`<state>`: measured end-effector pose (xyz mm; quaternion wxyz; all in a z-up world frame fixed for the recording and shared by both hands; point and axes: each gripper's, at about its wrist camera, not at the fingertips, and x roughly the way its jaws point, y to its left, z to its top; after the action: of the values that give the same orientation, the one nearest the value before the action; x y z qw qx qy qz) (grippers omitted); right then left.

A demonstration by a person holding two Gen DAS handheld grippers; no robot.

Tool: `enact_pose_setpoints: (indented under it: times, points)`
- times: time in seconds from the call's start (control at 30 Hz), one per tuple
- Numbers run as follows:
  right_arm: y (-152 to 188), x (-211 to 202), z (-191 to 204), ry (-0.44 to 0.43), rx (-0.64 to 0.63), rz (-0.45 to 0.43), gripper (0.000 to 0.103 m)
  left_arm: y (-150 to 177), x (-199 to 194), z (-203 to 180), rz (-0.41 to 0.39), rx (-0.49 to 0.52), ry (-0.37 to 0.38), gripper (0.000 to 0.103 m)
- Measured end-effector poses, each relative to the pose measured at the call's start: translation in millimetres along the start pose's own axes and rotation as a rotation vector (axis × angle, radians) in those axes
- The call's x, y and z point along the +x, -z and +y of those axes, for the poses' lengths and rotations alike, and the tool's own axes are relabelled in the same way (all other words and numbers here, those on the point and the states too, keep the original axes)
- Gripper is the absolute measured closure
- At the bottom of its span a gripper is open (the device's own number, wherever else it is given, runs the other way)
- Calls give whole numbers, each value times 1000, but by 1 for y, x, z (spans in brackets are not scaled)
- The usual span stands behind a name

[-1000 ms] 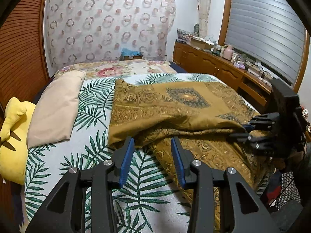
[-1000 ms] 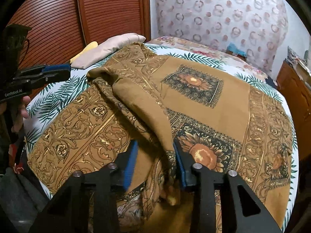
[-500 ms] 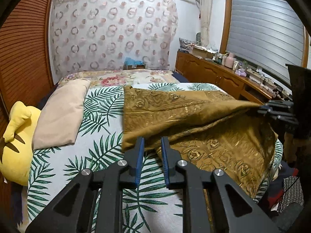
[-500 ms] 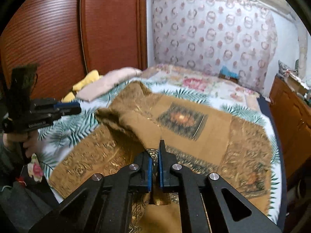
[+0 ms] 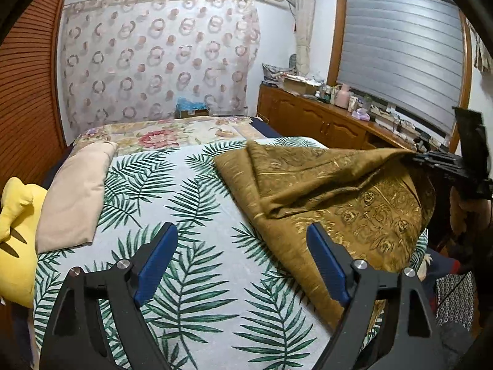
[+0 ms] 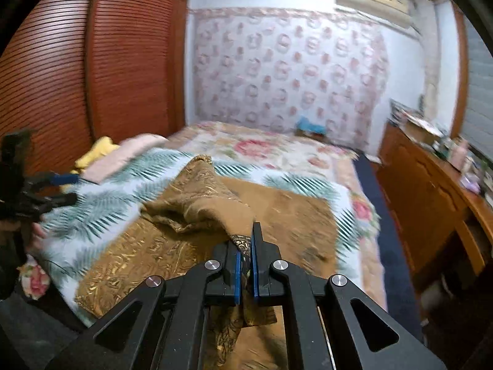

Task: Fold small clothes

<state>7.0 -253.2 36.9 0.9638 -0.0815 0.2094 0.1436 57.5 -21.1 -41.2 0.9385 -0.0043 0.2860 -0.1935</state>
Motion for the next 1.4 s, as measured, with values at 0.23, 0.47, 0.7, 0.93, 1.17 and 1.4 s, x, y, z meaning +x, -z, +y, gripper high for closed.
enact_pose_setpoints:
  times: [0.23,0.47,0.7,0.93,1.17,1.4]
  points:
    - [37,11,-29,77,75,123,98,4,7,-9,24,8,-6,17]
    - [28,4,-31,123,67,145,79,5,14,-14,45,7,-5,17]
    - [19,-1,-15,70,62,103,41,7,15,-16,48,9,-11,17]
    - [12,23,-4,1,15,118,41,9,16,-17,49,11,-15,17]
    - [-6,65,0,-91,-13,159,41,11,17,-14,53,8,-17,17]
    - [-20,96,16,-151,-56,213,41,15,16,-8,56,9,-27,17]
